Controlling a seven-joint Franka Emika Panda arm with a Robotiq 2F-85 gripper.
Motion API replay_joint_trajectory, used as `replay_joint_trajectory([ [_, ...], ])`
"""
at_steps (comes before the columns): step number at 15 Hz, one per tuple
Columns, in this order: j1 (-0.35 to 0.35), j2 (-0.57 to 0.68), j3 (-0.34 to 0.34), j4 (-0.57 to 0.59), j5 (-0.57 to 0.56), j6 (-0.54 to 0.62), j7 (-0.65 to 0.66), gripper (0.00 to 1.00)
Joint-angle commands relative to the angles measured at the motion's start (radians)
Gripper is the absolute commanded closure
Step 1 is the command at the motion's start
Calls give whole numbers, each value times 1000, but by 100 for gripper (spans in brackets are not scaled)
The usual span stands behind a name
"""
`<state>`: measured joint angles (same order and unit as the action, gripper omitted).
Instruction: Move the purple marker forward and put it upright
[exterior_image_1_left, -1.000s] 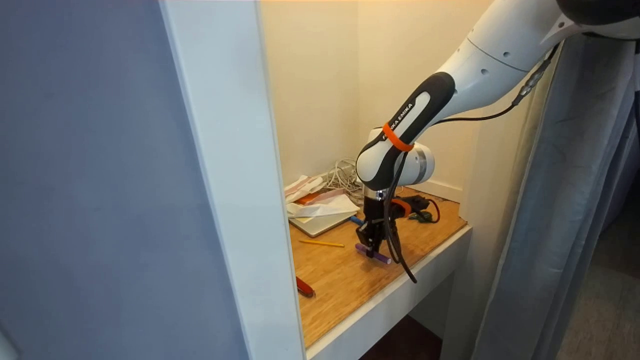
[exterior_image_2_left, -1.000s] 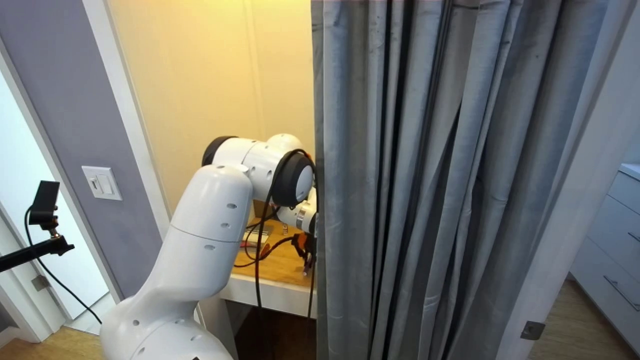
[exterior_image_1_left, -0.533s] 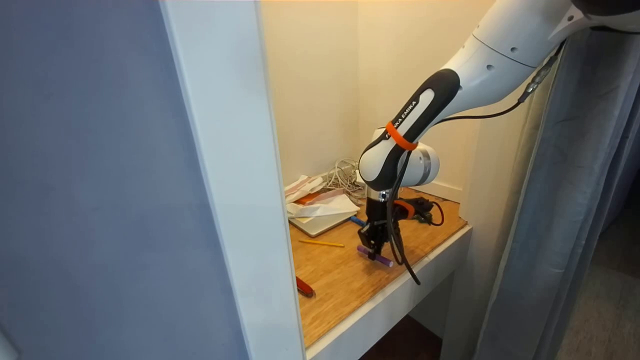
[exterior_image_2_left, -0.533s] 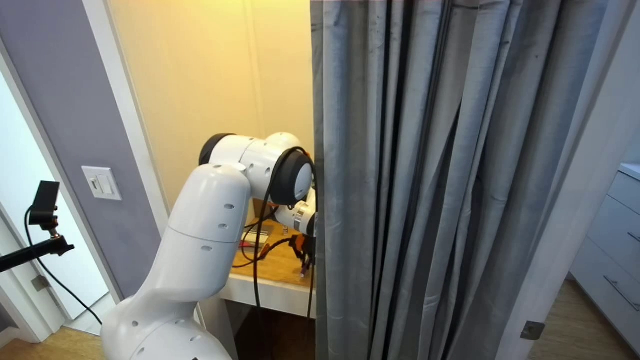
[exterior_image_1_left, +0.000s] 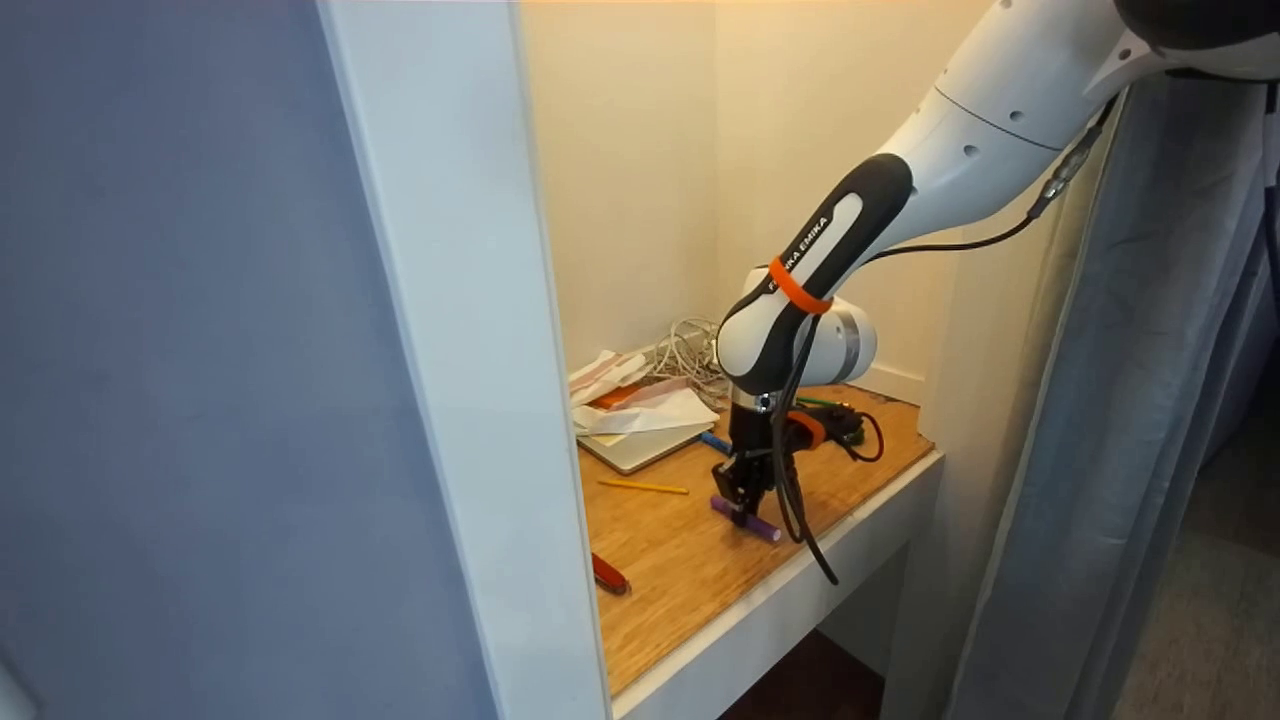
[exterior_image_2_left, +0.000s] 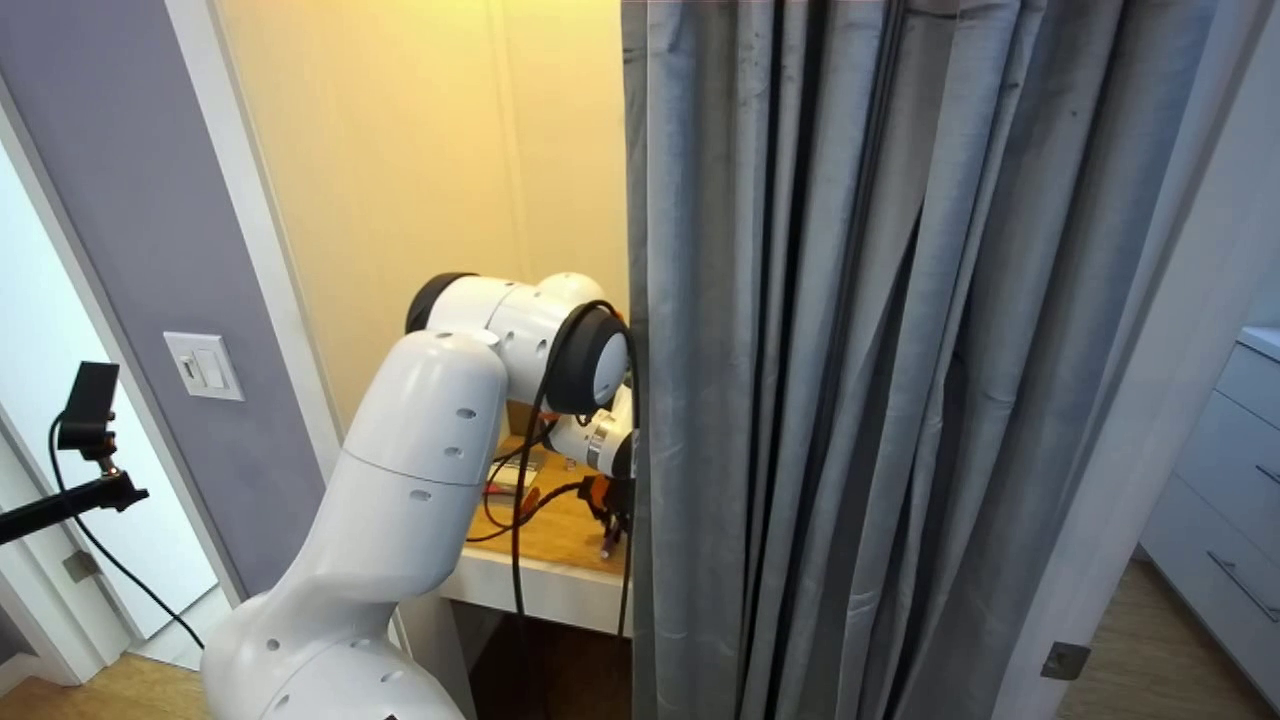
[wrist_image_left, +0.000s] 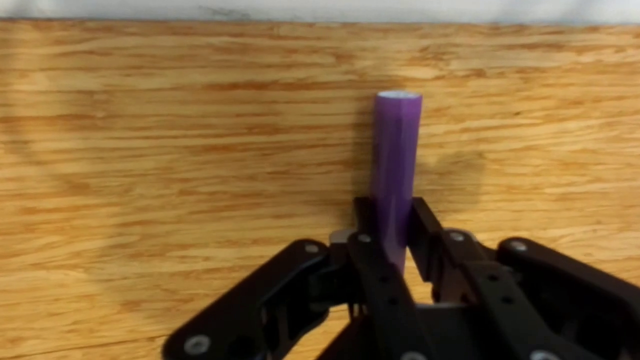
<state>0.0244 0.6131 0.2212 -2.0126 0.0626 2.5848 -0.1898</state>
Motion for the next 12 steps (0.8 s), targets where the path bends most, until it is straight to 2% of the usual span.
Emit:
replay_joint_trajectory([
  [1,-2,7,8,0,22,40,-20,48],
  [4,23,-19,-7,-1,-7,5,-1,27],
  [7,79,-35,-47,17,-63,-62,43,5],
  [9,136,-33,-90,53,-127,-136,89,0],
  [12,200,-9,-130,133,-221,-255,140,0],
])
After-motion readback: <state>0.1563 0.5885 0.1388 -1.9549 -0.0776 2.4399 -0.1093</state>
